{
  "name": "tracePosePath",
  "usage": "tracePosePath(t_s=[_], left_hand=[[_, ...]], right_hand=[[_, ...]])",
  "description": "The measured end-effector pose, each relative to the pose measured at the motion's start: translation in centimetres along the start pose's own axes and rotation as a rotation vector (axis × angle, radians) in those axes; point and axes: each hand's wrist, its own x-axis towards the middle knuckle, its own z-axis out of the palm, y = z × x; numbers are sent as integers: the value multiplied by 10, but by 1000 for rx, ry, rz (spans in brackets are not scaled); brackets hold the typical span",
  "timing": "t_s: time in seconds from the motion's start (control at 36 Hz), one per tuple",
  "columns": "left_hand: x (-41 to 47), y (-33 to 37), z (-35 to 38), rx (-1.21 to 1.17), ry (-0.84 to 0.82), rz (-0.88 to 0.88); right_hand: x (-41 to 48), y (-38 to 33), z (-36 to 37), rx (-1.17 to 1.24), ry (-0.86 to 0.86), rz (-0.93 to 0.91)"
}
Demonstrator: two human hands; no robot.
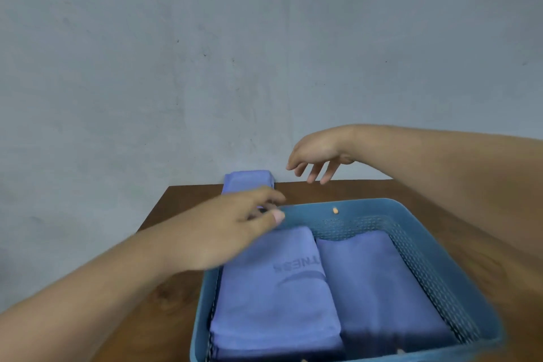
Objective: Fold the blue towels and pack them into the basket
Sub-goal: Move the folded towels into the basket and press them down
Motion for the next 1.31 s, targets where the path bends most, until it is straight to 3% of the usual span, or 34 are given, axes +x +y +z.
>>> tracePosePath(t_s=[0.11,0.39,0.67,0.89,1.0,1.14,1.31], left_hand=[[41,-51,-20,-123,155,-65],[149,-176,-22,-38,201,-344],[215,-248,44,-40,206,-445],[203,-258,62,-132,281,-390],[193,-251,56,-300,303,-382],[179,-207,25,-383,490,-410],[155,-136,-25,-487,516,-316]], right_hand=[[48,-4,16,-48,-43,65],[159,-10,62,-62,-122,212],[239,8,94,487,-149,453],[245,12,104,624,-89,263],[219,-3,87,576,47,64],[163,-20,35,455,281,-92],[66,-27,-19,522,397,-257]])
